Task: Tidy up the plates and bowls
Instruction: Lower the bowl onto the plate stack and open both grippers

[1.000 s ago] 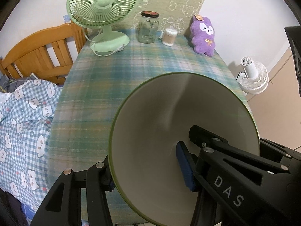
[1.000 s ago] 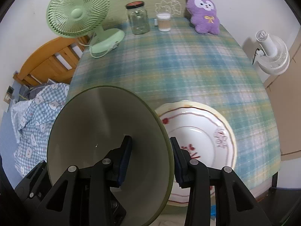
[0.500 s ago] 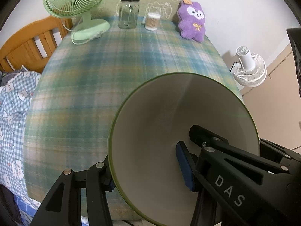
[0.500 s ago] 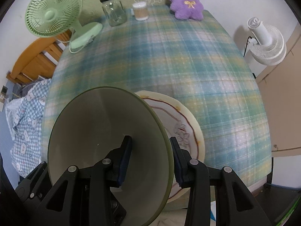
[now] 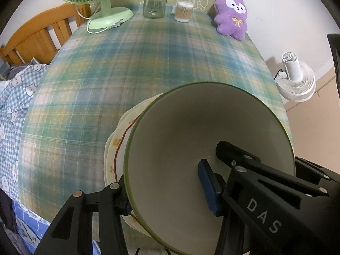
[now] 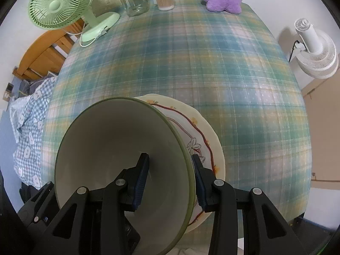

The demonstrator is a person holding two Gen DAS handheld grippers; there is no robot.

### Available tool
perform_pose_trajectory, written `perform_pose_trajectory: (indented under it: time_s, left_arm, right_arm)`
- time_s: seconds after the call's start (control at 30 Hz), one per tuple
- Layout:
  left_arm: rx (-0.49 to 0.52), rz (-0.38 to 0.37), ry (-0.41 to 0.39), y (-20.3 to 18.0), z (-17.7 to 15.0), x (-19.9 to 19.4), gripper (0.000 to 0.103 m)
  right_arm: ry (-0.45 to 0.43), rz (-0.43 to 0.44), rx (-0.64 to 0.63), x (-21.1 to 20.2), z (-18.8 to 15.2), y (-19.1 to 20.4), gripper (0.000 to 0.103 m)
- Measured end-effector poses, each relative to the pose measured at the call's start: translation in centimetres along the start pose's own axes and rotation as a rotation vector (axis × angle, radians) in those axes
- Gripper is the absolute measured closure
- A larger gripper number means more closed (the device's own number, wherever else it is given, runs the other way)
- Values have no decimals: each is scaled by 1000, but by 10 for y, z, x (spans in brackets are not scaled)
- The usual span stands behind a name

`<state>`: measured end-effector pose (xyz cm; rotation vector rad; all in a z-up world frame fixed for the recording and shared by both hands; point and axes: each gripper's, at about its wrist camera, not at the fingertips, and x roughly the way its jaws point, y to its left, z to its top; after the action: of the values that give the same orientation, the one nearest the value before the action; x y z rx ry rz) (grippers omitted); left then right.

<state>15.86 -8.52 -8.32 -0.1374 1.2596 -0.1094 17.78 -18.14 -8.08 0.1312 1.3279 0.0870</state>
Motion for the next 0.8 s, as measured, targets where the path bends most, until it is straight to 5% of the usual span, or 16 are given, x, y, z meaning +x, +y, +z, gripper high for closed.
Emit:
perform_pose_trajectory:
  time_s: [0.37, 0.53, 0.8]
  left_arm:
    - [20, 28, -34, 3, 1, -9, 43]
    - [23, 20, -85, 15, 6, -27, 29]
    - [113, 31, -237, 33, 2, -71, 20]
  right_arm:
    - [-54, 6, 15, -14, 0, 1, 57]
    - [-163, -9, 14, -40, -4, 9, 28]
    - [-336, -81, 14, -82, -23, 40, 25]
